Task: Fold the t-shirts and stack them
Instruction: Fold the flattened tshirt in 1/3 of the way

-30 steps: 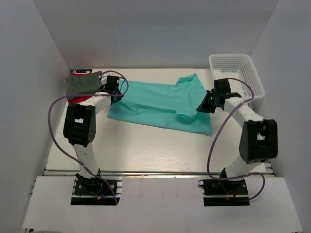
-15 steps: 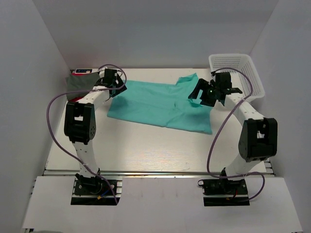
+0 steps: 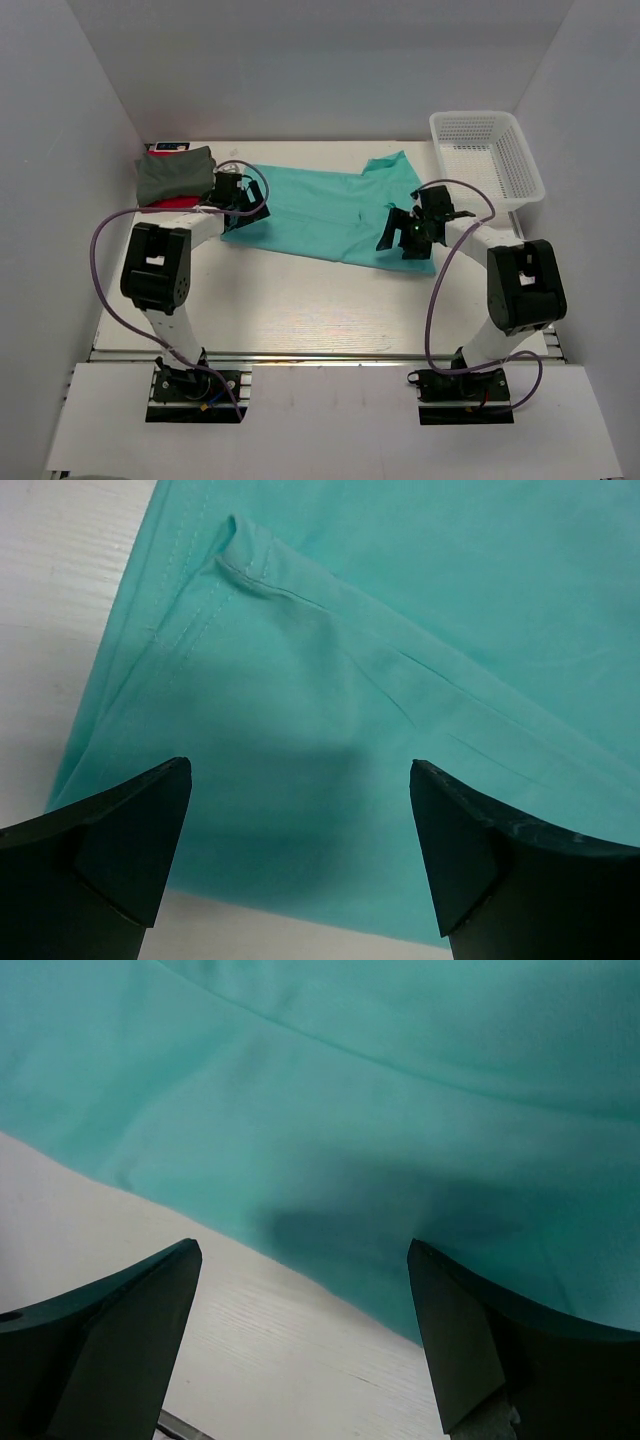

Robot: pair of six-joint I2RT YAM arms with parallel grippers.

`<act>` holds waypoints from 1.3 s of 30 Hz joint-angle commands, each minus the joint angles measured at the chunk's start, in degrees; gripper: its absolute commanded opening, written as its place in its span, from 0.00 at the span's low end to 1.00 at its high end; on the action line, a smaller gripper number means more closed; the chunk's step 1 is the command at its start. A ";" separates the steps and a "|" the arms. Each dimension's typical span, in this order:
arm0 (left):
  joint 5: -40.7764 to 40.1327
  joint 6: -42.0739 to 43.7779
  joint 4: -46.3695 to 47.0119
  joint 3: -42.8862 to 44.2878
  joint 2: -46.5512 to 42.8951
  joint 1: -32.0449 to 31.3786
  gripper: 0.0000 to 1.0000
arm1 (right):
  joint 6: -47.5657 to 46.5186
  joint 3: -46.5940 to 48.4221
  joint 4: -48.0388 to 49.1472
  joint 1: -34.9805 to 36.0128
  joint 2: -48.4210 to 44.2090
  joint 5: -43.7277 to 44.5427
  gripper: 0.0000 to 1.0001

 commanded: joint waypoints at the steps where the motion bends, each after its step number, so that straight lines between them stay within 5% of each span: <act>1: 1.49 0.73 -1.12 1.84 3.50 0.02 1.00 | 2.00 -1.69 2.87 -0.51 1.03 3.17 0.90; 11: -3.69 -7.18 -14.65 -8.96 -2.54 0.55 1.00 | 3.32 -13.45 4.88 0.10 -2.30 1.61 0.90; 20: -0.11 -12.37 -21.18 -32.75 -32.91 0.02 1.00 | 6.47 -31.55 -0.81 5.54 -27.66 -1.66 0.90; 27: -1.40 -13.60 -26.11 -33.32 -51.76 0.02 1.00 | 6.04 -28.77 -8.73 7.40 -41.58 -0.69 0.90; 34: -6.95 -10.80 -27.78 -26.38 -50.65 0.02 1.00 | 4.37 -24.46 0.83 7.49 -35.54 -0.34 0.90; 39: -5.54 -9.47 -21.98 -22.69 -44.32 0.55 1.00 | 4.20 -17.44 12.59 7.31 -19.84 0.27 0.90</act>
